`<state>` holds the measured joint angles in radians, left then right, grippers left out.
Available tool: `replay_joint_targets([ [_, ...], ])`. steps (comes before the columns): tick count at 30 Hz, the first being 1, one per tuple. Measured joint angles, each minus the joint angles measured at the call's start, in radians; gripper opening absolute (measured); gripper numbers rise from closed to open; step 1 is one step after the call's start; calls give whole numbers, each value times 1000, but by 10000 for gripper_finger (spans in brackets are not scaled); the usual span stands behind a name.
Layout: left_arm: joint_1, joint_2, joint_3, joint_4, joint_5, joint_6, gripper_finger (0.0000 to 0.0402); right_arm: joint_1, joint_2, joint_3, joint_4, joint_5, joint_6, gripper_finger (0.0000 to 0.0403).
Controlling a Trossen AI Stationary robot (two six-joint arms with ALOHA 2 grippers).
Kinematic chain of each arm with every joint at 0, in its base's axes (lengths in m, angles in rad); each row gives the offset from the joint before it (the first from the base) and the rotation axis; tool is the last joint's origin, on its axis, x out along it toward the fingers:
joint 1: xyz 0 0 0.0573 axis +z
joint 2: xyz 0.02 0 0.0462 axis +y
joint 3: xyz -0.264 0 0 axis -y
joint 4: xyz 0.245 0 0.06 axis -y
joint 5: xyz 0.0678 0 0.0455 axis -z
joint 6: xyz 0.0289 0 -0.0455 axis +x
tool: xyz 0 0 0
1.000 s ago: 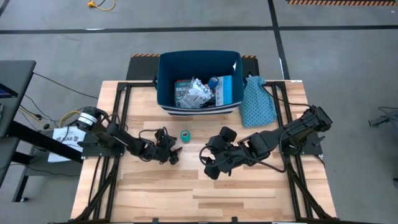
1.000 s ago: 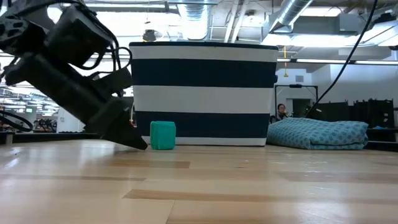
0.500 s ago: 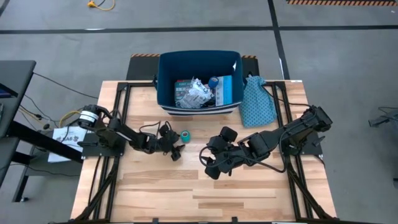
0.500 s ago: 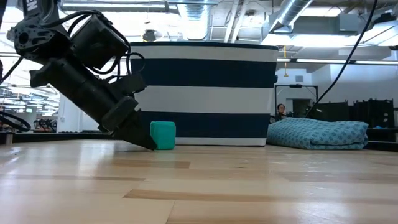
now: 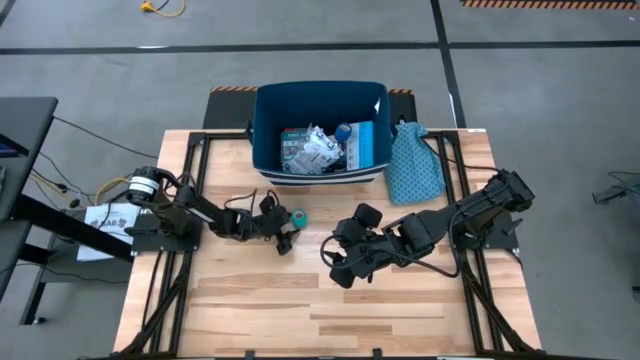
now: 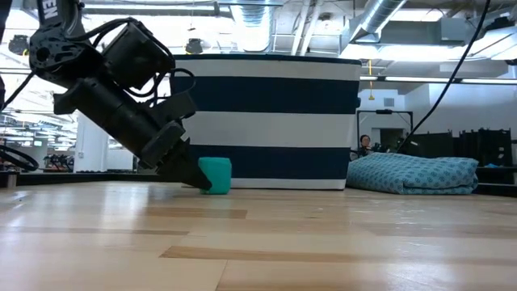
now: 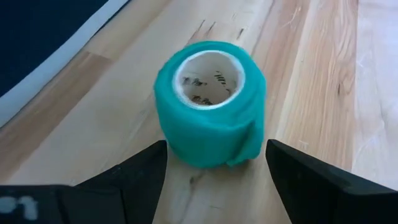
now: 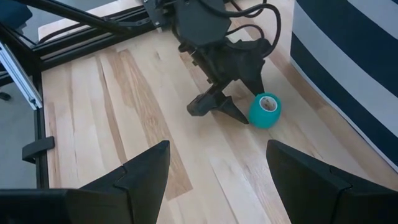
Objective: Pick & place medical supplies in basket/bin
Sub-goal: Put the green rolled bandage into the bin
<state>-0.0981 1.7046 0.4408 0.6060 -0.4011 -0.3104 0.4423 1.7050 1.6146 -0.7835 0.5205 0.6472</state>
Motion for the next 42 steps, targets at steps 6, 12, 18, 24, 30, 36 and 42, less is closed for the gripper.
replay_joint_targets([
  [6, 25, 0, 0, 35, 31, 46, 265, 0, 0, 0, -2, 0, 0, 260],
  [12, 54, 0, 0, 95, 66, 70, 265, 0, 0, 0, -5, 0, 0, 260],
  [18, 80, 0, 0, 97, 102, 94, 265, 0, 0, 0, -10, 1, 0, 260],
  [24, 87, 0, 0, 102, 109, 98, 228, -4, 0, 0, -17, 2, 0, 260],
  [30, 87, 0, 1, 106, 145, 86, 161, -6, -1, 0, -17, 4, 0, 260],
  [36, 84, 0, 2, 141, 168, 66, 149, -6, -1, 0, -17, 4, 0, 260],
  [42, 82, -5, 8, 178, 221, 40, 154, -6, -1, 0, -17, 3, 0, 260],
])
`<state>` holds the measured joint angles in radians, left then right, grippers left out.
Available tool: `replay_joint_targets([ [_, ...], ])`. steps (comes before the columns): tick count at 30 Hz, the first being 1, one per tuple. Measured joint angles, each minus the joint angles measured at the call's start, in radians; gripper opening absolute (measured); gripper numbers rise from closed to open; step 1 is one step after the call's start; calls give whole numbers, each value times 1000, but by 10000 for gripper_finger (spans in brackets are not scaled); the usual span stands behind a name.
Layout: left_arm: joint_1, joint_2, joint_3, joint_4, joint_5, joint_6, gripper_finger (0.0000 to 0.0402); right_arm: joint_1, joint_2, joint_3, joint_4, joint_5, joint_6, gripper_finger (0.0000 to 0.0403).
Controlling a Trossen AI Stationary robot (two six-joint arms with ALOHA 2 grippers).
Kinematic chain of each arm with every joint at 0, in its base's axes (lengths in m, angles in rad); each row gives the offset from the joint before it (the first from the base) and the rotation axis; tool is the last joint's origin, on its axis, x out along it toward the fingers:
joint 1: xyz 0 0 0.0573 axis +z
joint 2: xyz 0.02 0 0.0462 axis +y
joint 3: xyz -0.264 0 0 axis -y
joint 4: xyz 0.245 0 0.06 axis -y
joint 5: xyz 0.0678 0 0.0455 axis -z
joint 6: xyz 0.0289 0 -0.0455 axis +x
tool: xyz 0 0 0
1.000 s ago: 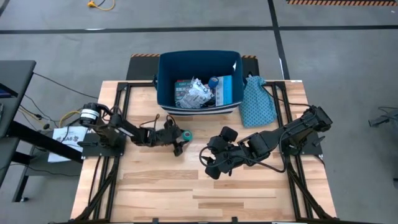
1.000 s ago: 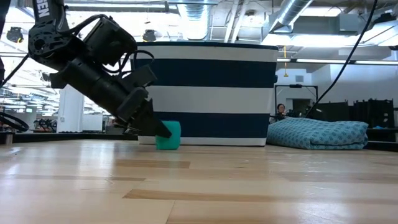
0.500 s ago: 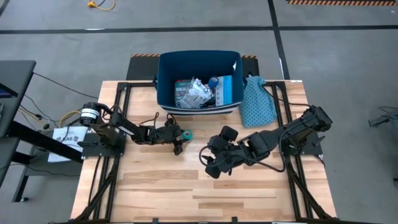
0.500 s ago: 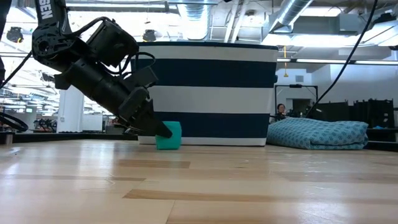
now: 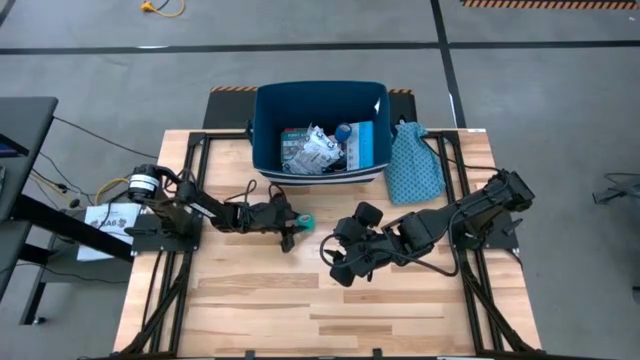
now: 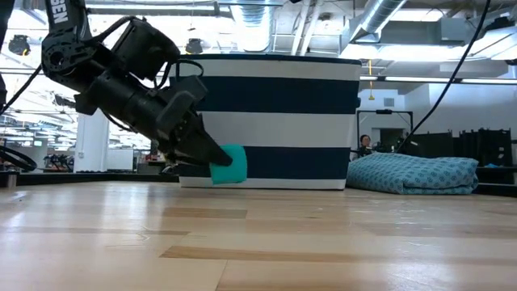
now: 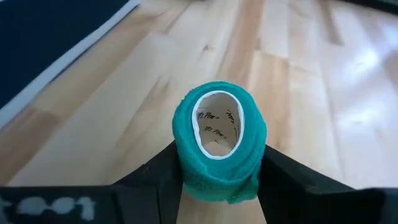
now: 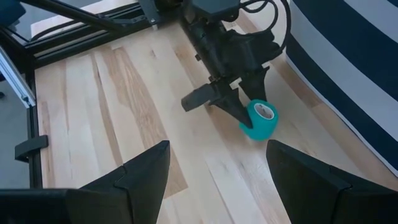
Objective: Pick & place medical supplies in basket/bin
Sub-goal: Put the green rolled bandage into the bin
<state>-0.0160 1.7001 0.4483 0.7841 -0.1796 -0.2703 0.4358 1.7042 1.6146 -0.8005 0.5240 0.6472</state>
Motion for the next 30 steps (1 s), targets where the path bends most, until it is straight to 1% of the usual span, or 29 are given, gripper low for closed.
replay_joint_targets([
  [6, -33, -25, 37, -8, 55, 16, 155, 0, -1, 0, 0, -6, -4, 260],
  [8, -46, -48, 44, -12, 71, 25, 155, 0, -9, 0, -3, -28, -23, 260],
  [12, -62, -132, 49, -38, 71, 40, 155, -6, -37, 1, -10, -80, -46, 260],
  [16, -65, -253, 55, -124, 70, 60, 155, -13, -94, 2, -5, -80, -64, 260],
  [21, -65, -419, 99, -282, 66, 94, 155, -34, -167, 2, -8, -79, -129, 260],
  [24, -64, -492, 156, -393, 63, 119, 155, -54, -204, 2, -7, -78, -185, 260],
  [27, -61, -540, 228, -534, 59, 153, 155, -82, -230, 2, -7, -78, -211, 260],
  [30, -59, -563, 314, -667, 35, 196, 155, -112, -247, 2, -7, -78, -231, 260],
])
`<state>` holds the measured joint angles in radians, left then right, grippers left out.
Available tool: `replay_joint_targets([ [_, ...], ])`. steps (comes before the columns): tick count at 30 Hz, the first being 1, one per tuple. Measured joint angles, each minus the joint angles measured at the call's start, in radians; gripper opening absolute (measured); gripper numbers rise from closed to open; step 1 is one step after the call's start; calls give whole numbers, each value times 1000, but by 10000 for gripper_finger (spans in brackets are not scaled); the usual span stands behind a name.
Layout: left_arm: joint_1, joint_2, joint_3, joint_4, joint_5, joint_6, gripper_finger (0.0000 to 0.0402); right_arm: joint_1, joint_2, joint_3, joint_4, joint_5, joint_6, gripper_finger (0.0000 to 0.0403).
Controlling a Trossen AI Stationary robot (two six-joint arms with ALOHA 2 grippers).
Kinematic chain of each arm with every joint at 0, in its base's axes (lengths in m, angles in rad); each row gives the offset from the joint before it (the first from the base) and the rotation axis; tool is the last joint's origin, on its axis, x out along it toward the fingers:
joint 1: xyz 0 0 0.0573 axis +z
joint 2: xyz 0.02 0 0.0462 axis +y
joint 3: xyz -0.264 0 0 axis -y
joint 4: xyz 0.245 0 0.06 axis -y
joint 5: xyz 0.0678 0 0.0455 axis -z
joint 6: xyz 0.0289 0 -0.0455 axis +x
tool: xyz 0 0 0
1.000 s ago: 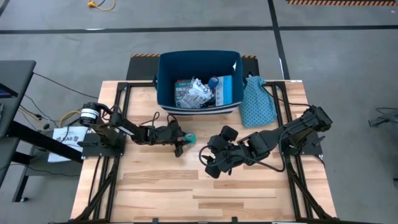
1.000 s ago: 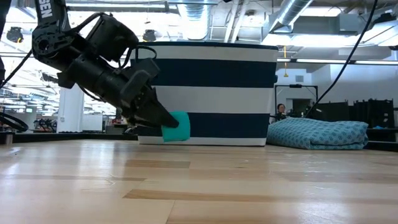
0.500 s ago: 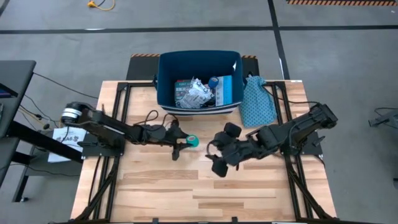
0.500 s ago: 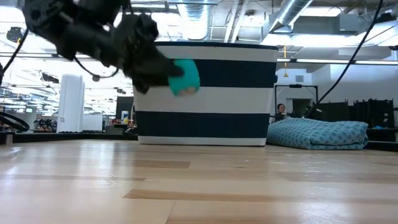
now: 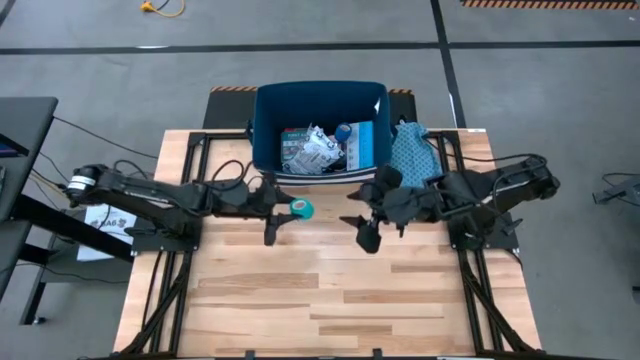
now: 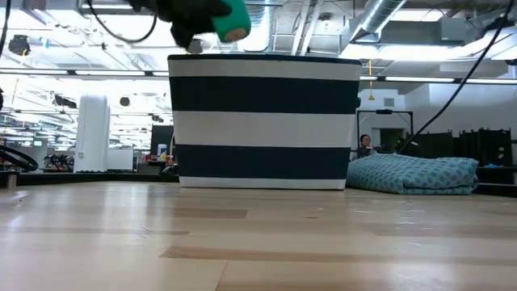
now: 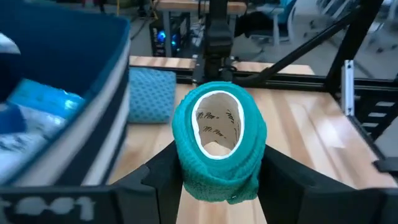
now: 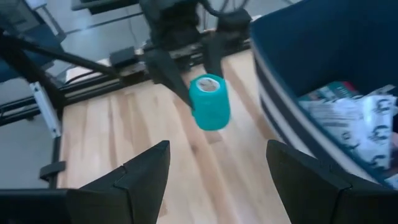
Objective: Pick & place medical supplies in basket/bin
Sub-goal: Put the green rolled bandage into the bin
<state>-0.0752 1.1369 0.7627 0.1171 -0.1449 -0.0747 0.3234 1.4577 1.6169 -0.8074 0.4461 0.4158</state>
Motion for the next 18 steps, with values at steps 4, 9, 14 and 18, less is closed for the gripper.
replay_joint_targets([
  [4, 0, -6, 117, -134, -52, 61, 155, -36, -1, 0, 0, 0, -30, 260],
  [9, 31, -6, 255, -263, -125, 142, 155, -72, 2, 0, 0, -1, -65, 260],
  [14, 162, -6, 380, -365, -111, 210, 155, -108, -2, 0, -1, -4, -122, 260],
  [18, 325, 0, 435, -399, 47, 219, 155, -168, -21, 0, 0, -38, -209, 260],
])
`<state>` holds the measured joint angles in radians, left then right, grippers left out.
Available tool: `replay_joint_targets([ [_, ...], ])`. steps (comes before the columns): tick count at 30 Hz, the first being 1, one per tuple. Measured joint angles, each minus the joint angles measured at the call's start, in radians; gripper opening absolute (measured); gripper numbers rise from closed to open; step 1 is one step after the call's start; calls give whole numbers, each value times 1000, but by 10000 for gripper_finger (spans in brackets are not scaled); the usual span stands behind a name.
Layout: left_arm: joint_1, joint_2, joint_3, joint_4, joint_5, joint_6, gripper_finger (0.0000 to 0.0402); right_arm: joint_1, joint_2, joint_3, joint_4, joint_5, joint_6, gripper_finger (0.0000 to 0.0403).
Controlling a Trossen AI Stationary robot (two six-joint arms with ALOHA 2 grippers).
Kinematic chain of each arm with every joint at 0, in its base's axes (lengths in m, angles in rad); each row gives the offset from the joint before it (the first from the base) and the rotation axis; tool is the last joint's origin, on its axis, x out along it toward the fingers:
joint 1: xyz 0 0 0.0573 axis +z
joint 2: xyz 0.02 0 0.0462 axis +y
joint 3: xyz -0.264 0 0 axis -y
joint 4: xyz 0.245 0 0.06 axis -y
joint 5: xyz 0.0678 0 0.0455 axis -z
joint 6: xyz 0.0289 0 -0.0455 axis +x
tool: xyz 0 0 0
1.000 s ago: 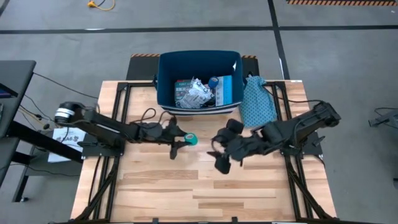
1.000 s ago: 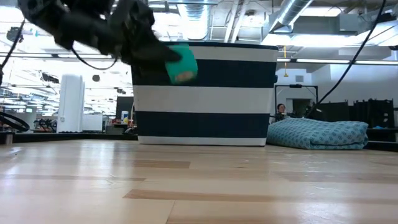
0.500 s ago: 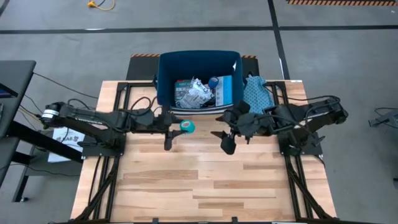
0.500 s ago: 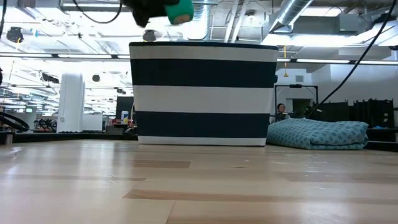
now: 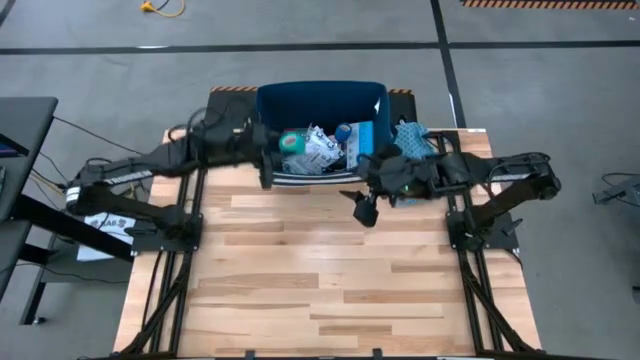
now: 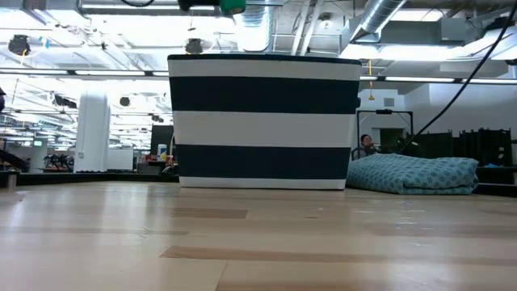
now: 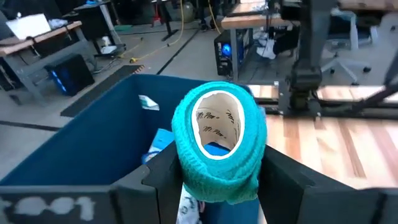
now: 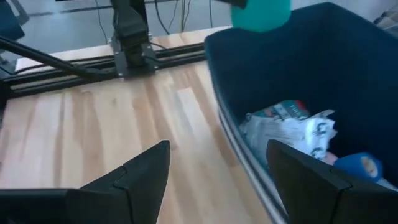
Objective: Pick & place medical supplies in basket/bin
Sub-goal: Put the green rolled bandage into the bin
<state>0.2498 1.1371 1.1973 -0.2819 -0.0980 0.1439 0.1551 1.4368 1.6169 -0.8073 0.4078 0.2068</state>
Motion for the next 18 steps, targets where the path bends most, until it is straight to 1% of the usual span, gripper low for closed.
replay_joint_targets([
  [3, 132, 18, 20, -22, 140, -24, 155, -74, -9, 0, 4, -68, -66, 260],
  [5, 202, 46, 37, -26, 214, -24, 155, -128, -11, 0, 15, -98, -106, 260],
  [8, 287, 96, 54, -66, 290, -22, 156, -209, -11, 0, 29, -143, -166, 260],
  [11, 342, 162, 85, -81, 330, -10, 164, -289, -11, 0, 34, -211, -215, 260],
  [14, 374, 236, 123, -110, 336, 13, 178, -361, -11, 0, 34, -261, -246, 260],
  [18, 396, 321, 192, -163, 326, 64, 209, -444, -11, 0, 34, -321, -300, 260],
])
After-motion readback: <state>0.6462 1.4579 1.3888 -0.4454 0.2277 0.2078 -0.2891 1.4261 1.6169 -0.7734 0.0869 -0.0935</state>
